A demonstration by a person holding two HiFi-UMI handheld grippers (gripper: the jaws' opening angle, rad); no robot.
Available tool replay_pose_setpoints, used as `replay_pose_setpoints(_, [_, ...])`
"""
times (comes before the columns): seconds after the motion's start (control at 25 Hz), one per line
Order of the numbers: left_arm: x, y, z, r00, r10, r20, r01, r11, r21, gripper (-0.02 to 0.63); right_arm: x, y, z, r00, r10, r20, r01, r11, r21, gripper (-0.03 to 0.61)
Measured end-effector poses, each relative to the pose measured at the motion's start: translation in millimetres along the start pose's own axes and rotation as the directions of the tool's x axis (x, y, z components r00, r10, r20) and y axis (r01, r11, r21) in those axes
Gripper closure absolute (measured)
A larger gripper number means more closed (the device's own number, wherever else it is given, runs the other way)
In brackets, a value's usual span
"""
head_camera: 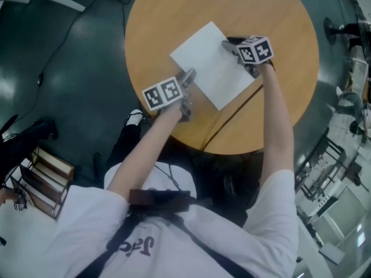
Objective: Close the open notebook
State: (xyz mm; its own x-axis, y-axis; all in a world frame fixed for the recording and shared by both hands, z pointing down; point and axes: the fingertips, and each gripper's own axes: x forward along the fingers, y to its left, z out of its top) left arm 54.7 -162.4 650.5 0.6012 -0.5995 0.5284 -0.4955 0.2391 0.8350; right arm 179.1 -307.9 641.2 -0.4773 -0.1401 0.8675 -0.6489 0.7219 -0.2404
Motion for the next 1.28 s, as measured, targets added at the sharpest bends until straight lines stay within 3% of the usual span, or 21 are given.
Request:
replay_pose_setpoints(0.08, [-1.8, 7.3, -0.5, 1.0, -0.012, 0.007, 0.013, 0.999, -0.047, 0.516, 1.1, -0.5, -2.6, 1.0, 0.008, 0.016, -0.008, 1.0, 0.006, 0.451])
replay_pose_setpoints(0.4, [-4.5, -2.9, -7.2, 0.998, -0.058, -0.013, 0.059, 0.991, 0.118, 0.547, -9.5, -5.4, 0.9, 0.992, -0.021, 0.121, 0.017, 0.999, 0.041, 0.451])
replay_pose_setpoints(0.56, [-8.0, 0.4, -9.0, 0.999, -0.035, -0.008, 0.036, 0.957, 0.286, 0.591, -7.1, -1.9, -0.3, 0.988, -0.021, 0.151, 0.011, 0.998, 0.068, 0.451])
replay_pose_setpoints(0.68, [-11.1, -5.4, -4.1, 1.0, -0.015, -0.003, 0.015, 0.9, 0.436, 0.594, -11.8, -3.6, 4.2, 0.984, -0.05, 0.171, 0.038, 0.997, 0.07, 0.451])
replay_pose_setpoints(0.84, [-16.6, -8.5, 5.2, 1.0, 0.003, 0.0, -0.002, 0.8, 0.6, 0.595, -14.4, 0.4, 8.8, 0.977, -0.045, 0.207, 0.026, 0.995, 0.091, 0.451])
replay_pose_setpoints(0.96, [-18.8, -9.3, 2.5, 1.0, 0.006, -0.004, -0.002, 0.737, 0.676, 0.598, -16.0, 2.5, 5.2, 0.974, -0.059, 0.218, 0.039, 0.995, 0.095, 0.451])
replay_pose_setpoints(1.08, [-22.2, -18.5, -0.5, 1.0, 0.008, 0.002, -0.006, 0.654, 0.757, 0.601, -20.7, 3.1, 2.0, 0.968, -0.067, 0.24, 0.041, 0.993, 0.112, 0.451])
replay_pose_setpoints(1.28, [-24.6, -28.8, -10.6, 1.0, -0.003, -0.013, 0.012, 0.542, 0.84, 0.603, -29.7, 2.6, -0.3, 0.957, -0.109, 0.269, 0.076, 0.989, 0.13, 0.451])
